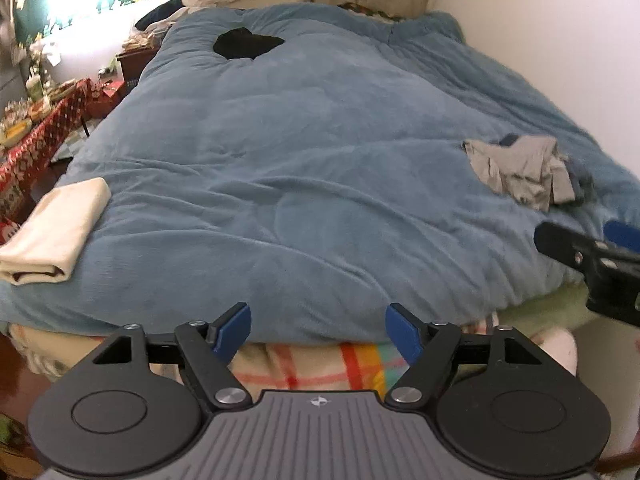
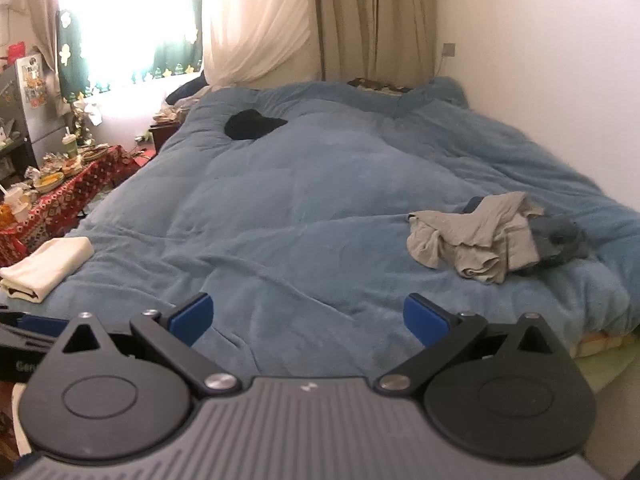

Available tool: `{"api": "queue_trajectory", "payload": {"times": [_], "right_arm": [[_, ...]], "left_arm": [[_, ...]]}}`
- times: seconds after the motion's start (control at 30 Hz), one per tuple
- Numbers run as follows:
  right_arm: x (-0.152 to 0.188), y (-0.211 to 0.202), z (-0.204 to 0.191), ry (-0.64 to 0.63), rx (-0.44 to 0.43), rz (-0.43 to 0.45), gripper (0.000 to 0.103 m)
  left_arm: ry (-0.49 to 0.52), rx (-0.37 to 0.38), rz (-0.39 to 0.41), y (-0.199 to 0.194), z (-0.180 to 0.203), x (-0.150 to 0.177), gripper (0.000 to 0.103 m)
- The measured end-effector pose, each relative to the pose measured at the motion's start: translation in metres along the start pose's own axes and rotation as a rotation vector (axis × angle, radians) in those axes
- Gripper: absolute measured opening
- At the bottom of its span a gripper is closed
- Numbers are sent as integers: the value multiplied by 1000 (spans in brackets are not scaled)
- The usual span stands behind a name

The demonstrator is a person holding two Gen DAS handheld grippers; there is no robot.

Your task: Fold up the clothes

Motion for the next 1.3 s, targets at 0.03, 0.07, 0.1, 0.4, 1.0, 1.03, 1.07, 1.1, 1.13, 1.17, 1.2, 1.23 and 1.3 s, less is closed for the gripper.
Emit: {"api": "queue_trajectory", "payload": {"times": [0.03,0.07,0.1,0.4,1.0,1.03,1.07,1.1,1.13,1.17,1.2,1.23,1.3], "right_arm": [[2,-1,-2,1,8,-17,102],[6,0,-3,3,11,-39,102],[10,1,-4,5,14,-61,102],[39,0,-15,17,53,-193,102],[39,-27,-33,-14,16,-136,102],[38,-28,-32,-16,18,-132,102],[37,-29,-32,-16,20,-131,102],[36,-29,-32,-17,23,-130,102],[36,-29,-32,-17,23,-130,102],[36,-29,-32,-17,23,-131,102],[36,-28,-31,-16,23,-133,102],[36,-28,-31,-16,22,-134,102],[36,-27,-31,-16,22,-137,102]], "left_arm": [[9,-24,15,-4,1,1,83],[11,-54,37,-8,1,3,87],[8,-84,53,-11,1,5,89],[-45,-124,47,-16,2,24,89],[-125,-157,159,-54,-16,21,90],[-125,-155,158,-54,-16,22,90],[-124,-152,156,-54,-16,22,90],[-125,-150,153,-54,-16,23,90],[-126,-148,151,-53,-17,23,90],[-126,-145,149,-53,-17,23,90],[-127,-144,149,-53,-17,23,90],[-127,-143,148,-52,-17,23,90],[-127,-143,147,-52,-17,23,90]]}}
Point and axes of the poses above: each gripper's, at about its wrist camera, not at the fingertips, and y roughly the way its jaws point, z to its right, x to its underside, the point moved 9 cm from there along y, roughly the way its jaws point, and after that the axes turned 8 degrees about y, right-handed, at the moved point
